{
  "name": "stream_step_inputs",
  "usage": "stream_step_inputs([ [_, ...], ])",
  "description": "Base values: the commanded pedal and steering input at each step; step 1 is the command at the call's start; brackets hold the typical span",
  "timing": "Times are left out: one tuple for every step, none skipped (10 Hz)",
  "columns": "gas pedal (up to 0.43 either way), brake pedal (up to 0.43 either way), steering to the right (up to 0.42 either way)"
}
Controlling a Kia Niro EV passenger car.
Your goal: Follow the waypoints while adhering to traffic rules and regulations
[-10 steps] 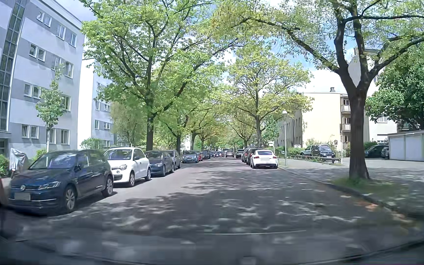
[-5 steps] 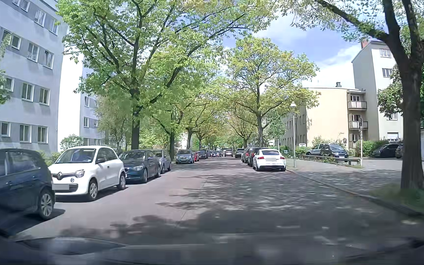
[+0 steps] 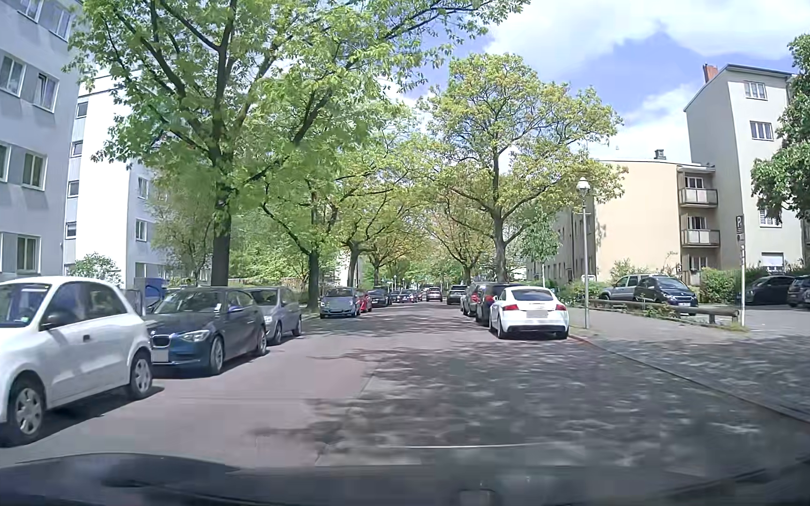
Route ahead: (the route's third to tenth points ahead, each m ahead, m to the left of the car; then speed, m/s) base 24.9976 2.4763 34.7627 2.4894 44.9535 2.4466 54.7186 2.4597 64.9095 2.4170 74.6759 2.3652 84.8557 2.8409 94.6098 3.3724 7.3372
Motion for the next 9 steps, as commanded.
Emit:
stream_step_inputs([
  [0.299,0.018,0.003],
  [0.287,0.018,0.003],
  [0.287,0.018,0.002],
  [0.280,0.018,-0.001],
  [0.248,0.018,-0.004],
  [0.209,0.018,-0.005],
  [0.130,0.018,-0.006],
  [0.000,0.018,-0.005],
  [0.000,0.018,-0.006],
])
